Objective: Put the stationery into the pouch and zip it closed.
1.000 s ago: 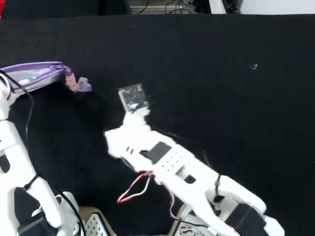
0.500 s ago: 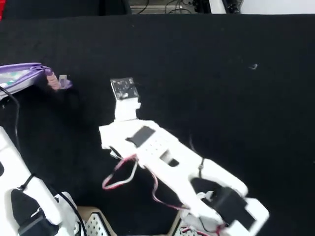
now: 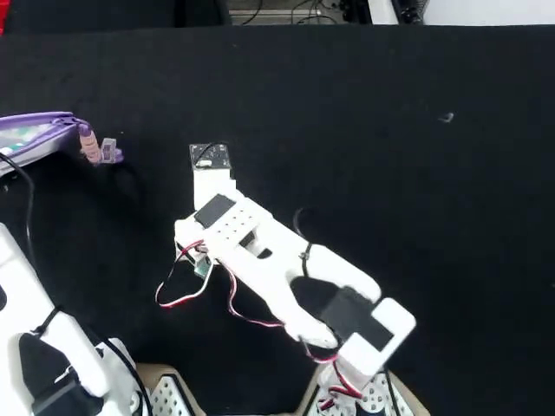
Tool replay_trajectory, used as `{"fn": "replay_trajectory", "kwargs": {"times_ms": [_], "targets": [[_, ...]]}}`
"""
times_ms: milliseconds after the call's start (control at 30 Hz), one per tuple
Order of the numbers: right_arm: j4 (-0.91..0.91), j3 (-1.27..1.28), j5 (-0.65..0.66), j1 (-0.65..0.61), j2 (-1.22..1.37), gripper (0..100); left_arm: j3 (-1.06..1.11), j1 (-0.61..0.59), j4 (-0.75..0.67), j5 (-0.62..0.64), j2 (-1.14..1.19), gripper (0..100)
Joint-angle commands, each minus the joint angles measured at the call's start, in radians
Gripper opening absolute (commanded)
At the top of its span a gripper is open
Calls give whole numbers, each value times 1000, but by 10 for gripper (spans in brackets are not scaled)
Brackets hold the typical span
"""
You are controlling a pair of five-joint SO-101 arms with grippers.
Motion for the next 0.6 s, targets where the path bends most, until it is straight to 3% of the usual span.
{"fn": "replay_trajectory", "kwargs": {"times_ms": [0, 367, 567], "targets": [[-55, -54, -25, 38, 7, 332, -8, 19, -32, -9, -29, 29], [-229, -35, -25, 66, 82, 328, -8, 18, -25, -9, -29, 29], [-155, -116, -25, 101, 160, 158, -8, 18, -25, -9, -29, 29]]}}
